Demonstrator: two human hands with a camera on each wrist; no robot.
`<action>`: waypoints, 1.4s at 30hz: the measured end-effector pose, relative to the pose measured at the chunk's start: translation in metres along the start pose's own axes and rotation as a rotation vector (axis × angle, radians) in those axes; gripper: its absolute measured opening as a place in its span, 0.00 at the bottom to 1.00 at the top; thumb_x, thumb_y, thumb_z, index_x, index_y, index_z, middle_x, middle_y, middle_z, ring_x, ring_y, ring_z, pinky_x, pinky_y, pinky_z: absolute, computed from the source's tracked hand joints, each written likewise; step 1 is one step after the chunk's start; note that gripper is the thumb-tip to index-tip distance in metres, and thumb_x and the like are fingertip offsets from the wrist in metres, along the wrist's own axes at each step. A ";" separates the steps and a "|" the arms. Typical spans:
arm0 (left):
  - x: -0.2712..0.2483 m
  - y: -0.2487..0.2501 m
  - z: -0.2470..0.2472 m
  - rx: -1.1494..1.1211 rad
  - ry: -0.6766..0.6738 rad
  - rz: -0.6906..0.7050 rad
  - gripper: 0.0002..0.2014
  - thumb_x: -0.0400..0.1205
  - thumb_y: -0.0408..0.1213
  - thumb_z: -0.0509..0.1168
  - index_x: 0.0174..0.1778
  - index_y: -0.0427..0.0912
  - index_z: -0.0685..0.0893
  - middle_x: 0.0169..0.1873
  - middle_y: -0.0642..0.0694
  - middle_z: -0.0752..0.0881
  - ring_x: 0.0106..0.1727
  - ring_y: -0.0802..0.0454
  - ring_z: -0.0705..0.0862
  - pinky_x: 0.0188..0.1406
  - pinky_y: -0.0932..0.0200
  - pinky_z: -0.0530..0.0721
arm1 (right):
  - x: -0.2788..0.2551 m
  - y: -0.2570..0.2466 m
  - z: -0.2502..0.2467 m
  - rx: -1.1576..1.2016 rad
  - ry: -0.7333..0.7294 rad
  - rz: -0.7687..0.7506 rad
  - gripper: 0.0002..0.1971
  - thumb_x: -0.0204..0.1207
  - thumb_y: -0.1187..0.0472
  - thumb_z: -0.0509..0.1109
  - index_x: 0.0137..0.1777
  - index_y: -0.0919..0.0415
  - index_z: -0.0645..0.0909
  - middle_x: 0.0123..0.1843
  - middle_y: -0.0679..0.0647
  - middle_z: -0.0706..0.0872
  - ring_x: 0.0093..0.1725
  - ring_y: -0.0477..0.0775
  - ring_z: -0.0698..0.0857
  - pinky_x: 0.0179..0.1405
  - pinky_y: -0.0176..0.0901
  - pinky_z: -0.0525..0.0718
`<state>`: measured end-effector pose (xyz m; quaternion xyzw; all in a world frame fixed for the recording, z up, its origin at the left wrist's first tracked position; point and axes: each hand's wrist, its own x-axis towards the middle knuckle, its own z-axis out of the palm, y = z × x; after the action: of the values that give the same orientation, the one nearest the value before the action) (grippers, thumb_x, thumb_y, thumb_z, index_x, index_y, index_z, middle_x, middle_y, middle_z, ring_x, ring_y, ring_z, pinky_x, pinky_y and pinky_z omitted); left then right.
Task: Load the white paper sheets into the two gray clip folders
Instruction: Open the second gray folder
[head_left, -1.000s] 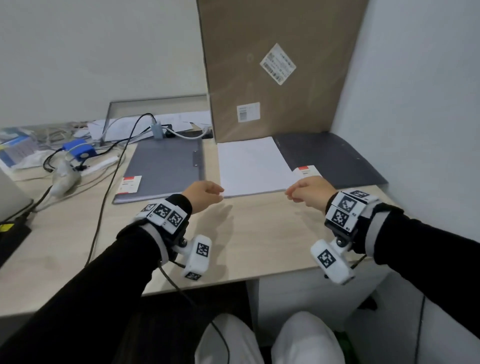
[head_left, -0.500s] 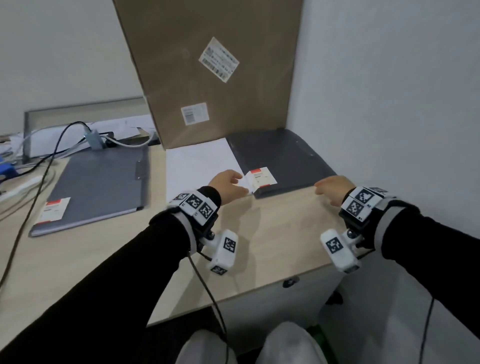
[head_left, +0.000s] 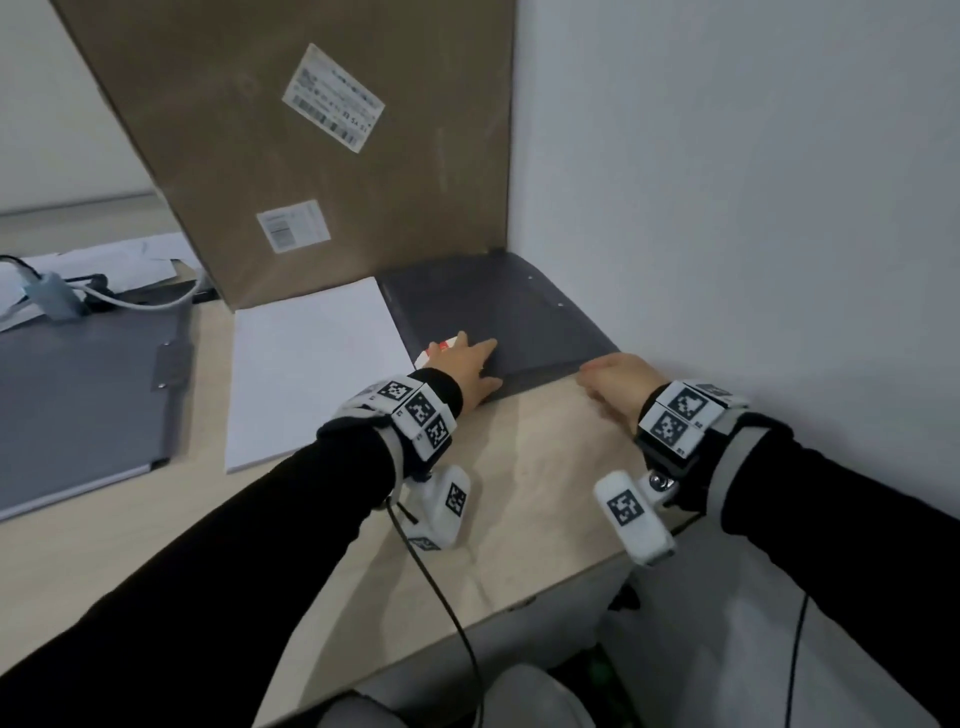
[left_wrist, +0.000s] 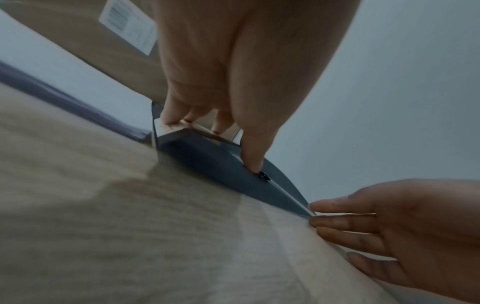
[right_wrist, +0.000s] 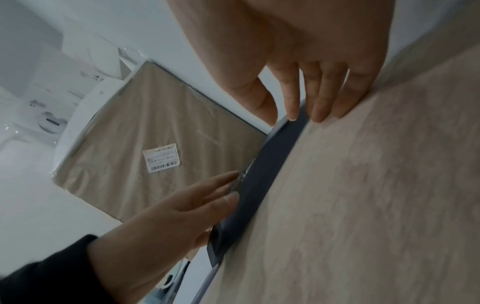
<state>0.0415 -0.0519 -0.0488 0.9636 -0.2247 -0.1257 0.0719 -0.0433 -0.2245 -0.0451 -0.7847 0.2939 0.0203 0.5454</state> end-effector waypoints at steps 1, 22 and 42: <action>-0.004 0.001 -0.003 -0.016 0.034 0.011 0.29 0.85 0.48 0.55 0.81 0.50 0.57 0.81 0.37 0.58 0.79 0.27 0.60 0.79 0.39 0.61 | -0.002 0.000 0.000 0.104 -0.020 0.051 0.15 0.79 0.57 0.67 0.60 0.67 0.78 0.43 0.55 0.81 0.39 0.50 0.81 0.36 0.40 0.79; -0.167 0.012 -0.039 -0.531 0.410 0.083 0.24 0.86 0.33 0.44 0.79 0.49 0.65 0.66 0.33 0.80 0.62 0.35 0.79 0.52 0.60 0.72 | -0.133 -0.051 0.003 0.530 -0.391 -0.162 0.13 0.79 0.57 0.67 0.62 0.56 0.78 0.50 0.55 0.88 0.44 0.53 0.91 0.34 0.37 0.88; -0.305 0.016 0.007 -0.493 0.402 0.177 0.20 0.85 0.29 0.51 0.73 0.35 0.72 0.71 0.41 0.77 0.72 0.46 0.75 0.54 0.77 0.63 | -0.259 0.025 0.043 0.606 -0.184 -0.099 0.22 0.76 0.81 0.51 0.66 0.65 0.69 0.68 0.68 0.79 0.56 0.69 0.87 0.30 0.45 0.90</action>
<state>-0.2313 0.0710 0.0111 0.8994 -0.2517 0.0233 0.3567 -0.2567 -0.0795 0.0072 -0.5948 0.1975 -0.0239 0.7788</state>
